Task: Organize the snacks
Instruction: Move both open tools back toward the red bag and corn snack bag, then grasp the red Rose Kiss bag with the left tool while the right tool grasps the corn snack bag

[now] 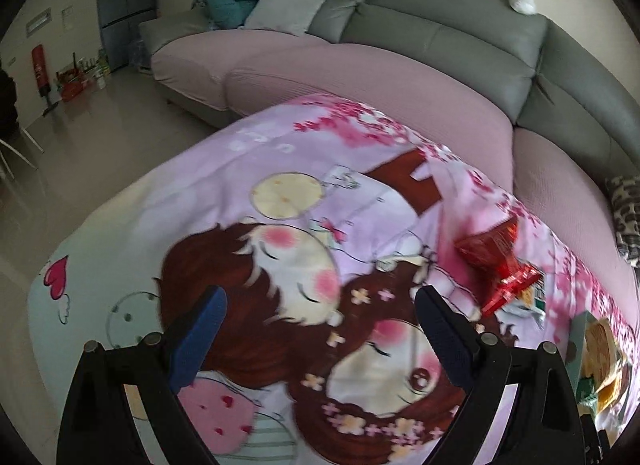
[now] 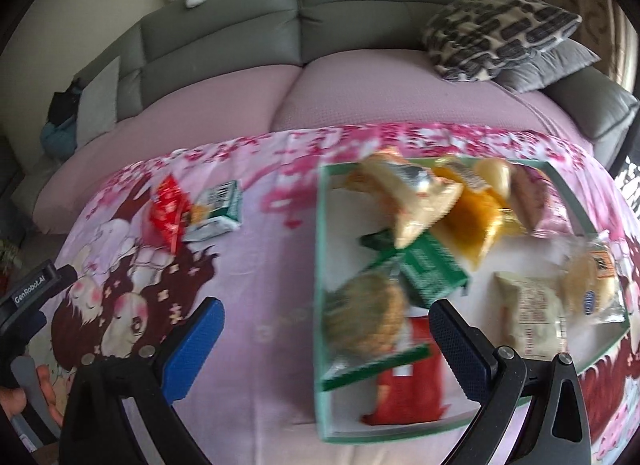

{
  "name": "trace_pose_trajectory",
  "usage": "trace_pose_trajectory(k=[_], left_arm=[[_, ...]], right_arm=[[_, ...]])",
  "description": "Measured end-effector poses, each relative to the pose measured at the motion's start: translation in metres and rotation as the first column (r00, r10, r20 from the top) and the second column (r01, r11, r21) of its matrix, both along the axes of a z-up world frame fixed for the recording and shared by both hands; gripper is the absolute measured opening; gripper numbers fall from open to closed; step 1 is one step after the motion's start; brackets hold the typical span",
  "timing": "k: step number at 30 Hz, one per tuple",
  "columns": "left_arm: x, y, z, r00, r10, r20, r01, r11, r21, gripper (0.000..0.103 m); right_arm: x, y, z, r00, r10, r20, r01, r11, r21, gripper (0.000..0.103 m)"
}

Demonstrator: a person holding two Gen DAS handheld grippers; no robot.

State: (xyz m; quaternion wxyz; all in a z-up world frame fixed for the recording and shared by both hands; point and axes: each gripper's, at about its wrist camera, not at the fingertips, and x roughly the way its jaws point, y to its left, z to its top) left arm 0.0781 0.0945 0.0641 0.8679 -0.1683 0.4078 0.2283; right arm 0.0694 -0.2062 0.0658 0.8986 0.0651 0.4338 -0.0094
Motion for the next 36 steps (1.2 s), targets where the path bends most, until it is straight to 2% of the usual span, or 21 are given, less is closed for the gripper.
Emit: trace_pose_trajectory(k=[8, 13, 20, 29, 36], left_arm=[[-0.008, 0.032, -0.006, 0.998, 0.057, -0.007, -0.057, 0.998, -0.013, 0.095], [-0.004, 0.032, -0.013, 0.999, 0.041, -0.019, -0.041, 0.999, -0.031, 0.095], [0.015, 0.014, -0.021, 0.999, -0.035, -0.037, 0.032, 0.998, -0.057, 0.095], [0.045, -0.014, -0.014, 0.989, -0.141, 0.046, 0.144, 0.986, -0.084, 0.095], [0.068, -0.026, -0.01, 0.974, -0.212, 0.082, 0.219, 0.972, -0.087, 0.095]], right_arm=[[0.001, 0.03, 0.004, 0.999, 0.048, 0.022, -0.048, 0.999, -0.016, 0.103], [0.001, 0.033, 0.006, 0.999, 0.043, 0.032, -0.042, 0.998, -0.042, 0.103], [0.009, 0.031, 0.011, 0.998, 0.031, 0.052, -0.027, 0.996, -0.085, 0.103], [0.036, 0.047, 0.022, 0.991, 0.09, 0.096, -0.077, 0.988, -0.133, 0.103], [0.057, 0.057, 0.01, 0.99, 0.117, 0.078, -0.105, 0.984, -0.142, 0.103]])
